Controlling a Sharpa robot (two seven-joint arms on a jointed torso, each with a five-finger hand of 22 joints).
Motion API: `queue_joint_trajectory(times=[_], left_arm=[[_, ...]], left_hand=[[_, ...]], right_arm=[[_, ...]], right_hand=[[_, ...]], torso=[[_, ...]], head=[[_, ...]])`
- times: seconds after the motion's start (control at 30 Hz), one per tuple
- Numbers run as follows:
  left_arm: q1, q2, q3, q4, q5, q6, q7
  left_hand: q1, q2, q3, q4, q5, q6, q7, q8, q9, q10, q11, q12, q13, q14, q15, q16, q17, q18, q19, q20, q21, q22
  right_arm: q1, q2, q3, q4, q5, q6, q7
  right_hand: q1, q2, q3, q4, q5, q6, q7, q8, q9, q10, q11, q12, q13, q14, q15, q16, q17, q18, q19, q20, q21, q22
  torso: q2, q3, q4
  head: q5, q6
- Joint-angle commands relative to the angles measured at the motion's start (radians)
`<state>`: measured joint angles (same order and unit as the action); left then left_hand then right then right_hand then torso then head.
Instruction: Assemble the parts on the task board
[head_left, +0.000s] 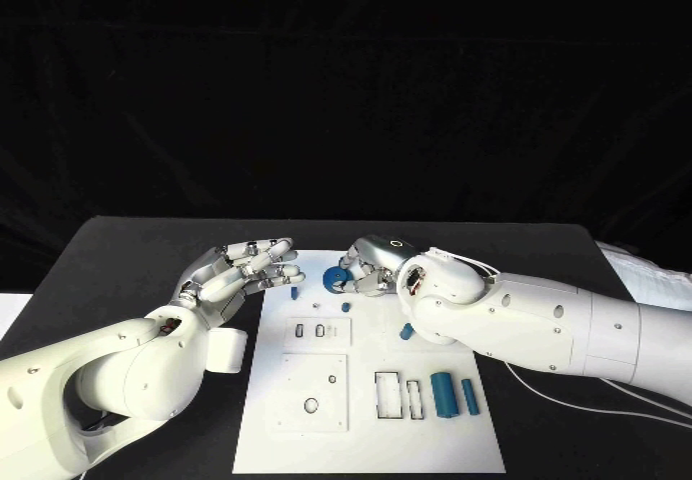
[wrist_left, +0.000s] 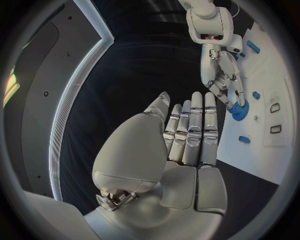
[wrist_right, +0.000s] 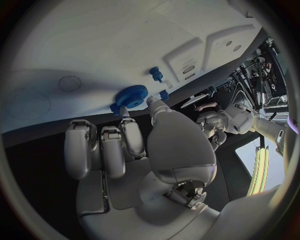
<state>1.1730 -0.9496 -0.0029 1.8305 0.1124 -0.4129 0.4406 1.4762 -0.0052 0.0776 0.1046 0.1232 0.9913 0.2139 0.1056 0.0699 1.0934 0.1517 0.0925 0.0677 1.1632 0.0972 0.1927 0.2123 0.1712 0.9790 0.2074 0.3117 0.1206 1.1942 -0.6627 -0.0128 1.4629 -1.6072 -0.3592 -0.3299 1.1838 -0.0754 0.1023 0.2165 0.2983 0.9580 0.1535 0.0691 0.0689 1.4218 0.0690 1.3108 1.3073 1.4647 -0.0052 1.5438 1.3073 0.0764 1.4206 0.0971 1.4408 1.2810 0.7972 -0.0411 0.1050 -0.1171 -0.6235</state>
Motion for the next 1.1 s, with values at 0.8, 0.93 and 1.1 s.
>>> queue_joint_trajectory(times=[0.8,0.93,1.1], left_arm=[[0.0,0.004,0.0,-0.032,-0.004,0.047,-0.003],[-0.001,0.005,0.0,-0.039,-0.005,0.05,-0.003],[-0.001,0.008,0.0,-0.045,-0.005,0.054,-0.007]], left_hand=[[0.004,0.003,0.008,-0.002,0.0,0.002,0.001,-0.006,0.0,0.005,0.002,-0.006,-0.001,-0.005,0.002,-0.006,0.003,0.011,-0.003,0.0,-0.003,-0.001],[0.004,0.003,0.008,-0.002,0.0,0.002,0.001,-0.006,0.0,0.005,0.002,-0.006,-0.001,-0.005,0.002,-0.006,0.003,0.011,-0.003,0.0,-0.003,-0.001],[0.004,0.003,0.008,-0.002,0.0,0.002,0.001,-0.006,0.0,0.005,0.002,-0.006,-0.001,-0.005,0.002,-0.006,0.003,0.011,-0.003,0.0,-0.003,-0.001]], right_arm=[[0.032,-0.379,-0.001,0.088,0.433,0.065,0.462],[0.025,-0.398,-0.002,0.061,0.437,0.056,0.474],[0.02,-0.399,-0.003,0.024,0.416,0.065,0.47]], right_hand=[[0.2,-0.022,0.047,-0.174,-0.084,0.021,-0.001,-0.004,-0.001,0.005,-0.006,-0.008,0.058,0.098,-0.006,0.011,0.226,-0.02,0.017,-0.003,0.015,0.02],[0.196,-0.025,0.04,-0.177,-0.101,0.017,-0.001,-0.005,-0.002,0.004,-0.006,-0.01,0.057,0.098,-0.005,0.011,0.227,-0.02,0.017,-0.002,0.015,0.021],[0.194,-0.028,0.036,-0.179,-0.106,0.014,-0.001,-0.006,-0.002,-0.001,-0.005,-0.02,0.05,0.098,-0.005,0.011,0.226,-0.02,0.015,-0.002,0.014,0.018]], torso=[[-0.004,0.0205,-0.0333],[-0.003,0.0256,-0.0381],[-0.001,0.0313,-0.041]], head=[[-0.009,0.017],[-0.008,0.018],[-0.005,0.022]])
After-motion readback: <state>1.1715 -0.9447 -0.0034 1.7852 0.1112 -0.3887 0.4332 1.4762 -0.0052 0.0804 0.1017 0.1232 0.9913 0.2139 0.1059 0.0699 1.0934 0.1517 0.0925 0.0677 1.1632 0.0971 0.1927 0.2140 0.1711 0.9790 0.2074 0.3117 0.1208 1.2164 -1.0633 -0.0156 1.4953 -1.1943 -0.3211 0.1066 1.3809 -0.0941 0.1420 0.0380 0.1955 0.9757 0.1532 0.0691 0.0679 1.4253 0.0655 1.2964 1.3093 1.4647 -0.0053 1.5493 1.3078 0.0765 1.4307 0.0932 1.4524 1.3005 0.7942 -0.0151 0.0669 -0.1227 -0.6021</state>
